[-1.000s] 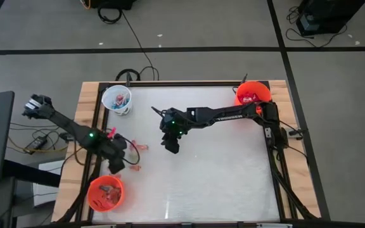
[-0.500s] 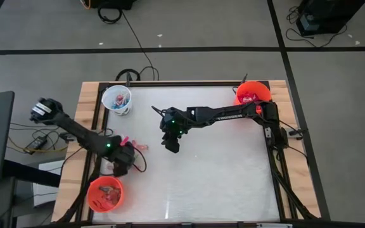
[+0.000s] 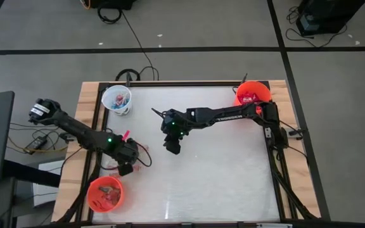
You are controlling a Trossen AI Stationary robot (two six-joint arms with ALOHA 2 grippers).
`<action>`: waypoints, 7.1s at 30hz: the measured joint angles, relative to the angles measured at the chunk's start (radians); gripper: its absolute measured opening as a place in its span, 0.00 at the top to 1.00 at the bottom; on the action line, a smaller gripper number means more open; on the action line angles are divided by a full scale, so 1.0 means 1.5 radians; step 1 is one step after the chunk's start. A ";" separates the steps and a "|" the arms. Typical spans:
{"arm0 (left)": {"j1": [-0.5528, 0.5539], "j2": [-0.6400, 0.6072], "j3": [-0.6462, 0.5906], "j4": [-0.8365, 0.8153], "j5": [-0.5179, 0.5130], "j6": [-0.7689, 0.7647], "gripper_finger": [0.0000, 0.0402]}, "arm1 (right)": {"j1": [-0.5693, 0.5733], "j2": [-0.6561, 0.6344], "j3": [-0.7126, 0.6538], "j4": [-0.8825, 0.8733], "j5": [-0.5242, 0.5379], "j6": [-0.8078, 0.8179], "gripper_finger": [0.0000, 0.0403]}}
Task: Sort candy by brand, put in halloween buckets
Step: Put the blue gummy into the bottom orange bucket, then put the orange gummy into the bottom orange bucket
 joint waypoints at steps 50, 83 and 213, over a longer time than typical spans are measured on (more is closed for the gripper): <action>-0.421 0.011 0.264 0.028 0.063 -0.527 0.59 | 0.017 0.282 0.127 0.364 0.020 -0.128 0.53; -0.386 -0.025 0.394 -0.304 -0.430 -0.383 0.62 | 0.039 0.110 0.132 0.259 -0.061 -0.129 0.99; -0.159 -0.082 0.272 -0.329 -0.195 -0.556 0.49 | -0.041 0.076 0.133 0.103 0.020 0.082 0.59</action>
